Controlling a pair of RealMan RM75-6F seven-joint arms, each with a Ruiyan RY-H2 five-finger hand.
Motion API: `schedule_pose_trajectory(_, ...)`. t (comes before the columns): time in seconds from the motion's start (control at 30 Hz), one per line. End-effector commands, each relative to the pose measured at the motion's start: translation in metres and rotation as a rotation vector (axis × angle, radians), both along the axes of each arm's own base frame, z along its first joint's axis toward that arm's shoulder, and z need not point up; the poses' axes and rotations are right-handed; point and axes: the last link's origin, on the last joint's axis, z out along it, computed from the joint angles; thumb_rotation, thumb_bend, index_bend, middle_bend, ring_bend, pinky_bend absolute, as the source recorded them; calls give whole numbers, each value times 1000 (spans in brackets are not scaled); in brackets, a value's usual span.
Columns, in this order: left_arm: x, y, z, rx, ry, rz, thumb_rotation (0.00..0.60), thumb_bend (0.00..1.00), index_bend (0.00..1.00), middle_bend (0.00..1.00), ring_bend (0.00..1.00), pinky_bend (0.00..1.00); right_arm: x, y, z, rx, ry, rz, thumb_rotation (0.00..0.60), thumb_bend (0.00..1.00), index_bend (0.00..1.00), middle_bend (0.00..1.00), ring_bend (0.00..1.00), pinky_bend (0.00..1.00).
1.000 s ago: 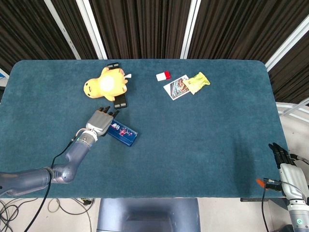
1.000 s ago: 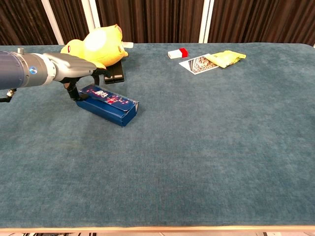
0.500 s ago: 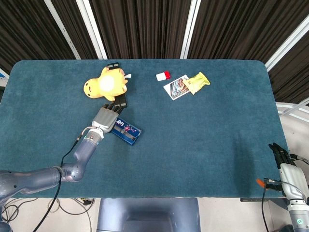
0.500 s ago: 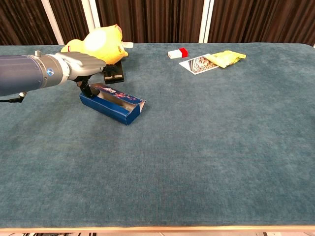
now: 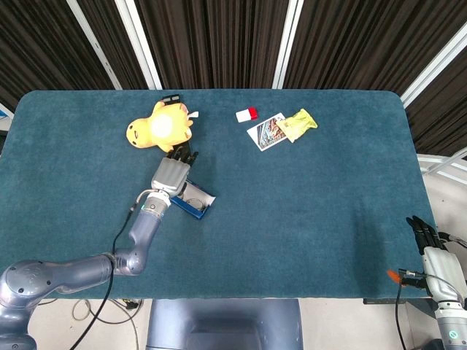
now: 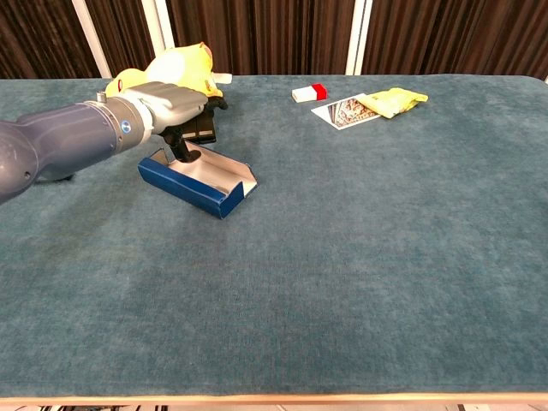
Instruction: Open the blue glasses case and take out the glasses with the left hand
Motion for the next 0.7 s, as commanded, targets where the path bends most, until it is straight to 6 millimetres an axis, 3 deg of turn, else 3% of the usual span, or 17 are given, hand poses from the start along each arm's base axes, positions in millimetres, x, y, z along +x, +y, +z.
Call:
schedule_pose_trajectory(0.03,2,-6,9,-15,-27,-5,600,373,8,112,0,123,0,0,0,-1,0,0,600,137,0,0,0,199)
schedule_pose_trajectory(0.27,5,-29,43,-11,-88,-33,600,344,9,98,0,129,0,0,0,0,-2,4,600,139,0,0,0,199)
schedule_pose_trajectory(0.43,-7,-52,70,-18,-103,-33,600,331,12,161,76,260,1,1,0,0,-1,7,600,138,0,0,0,199)
schedule_pose_trajectory(0.5,-14,-59,79,-17,-87,-34,600,331,15,271,189,373,1,1,1,-1,0,9,600,138,0,0,0,199)
schedule_pose_trajectory(0.63,-29,-65,87,-23,-17,-38,600,331,37,589,502,640,1,1,0,1,0,9,600,139,0,0,0,199)
schedule_pose_trajectory(0.7,-36,-66,85,-45,2,-17,600,331,43,685,590,716,1,1,0,1,0,9,600,140,0,0,0,199)
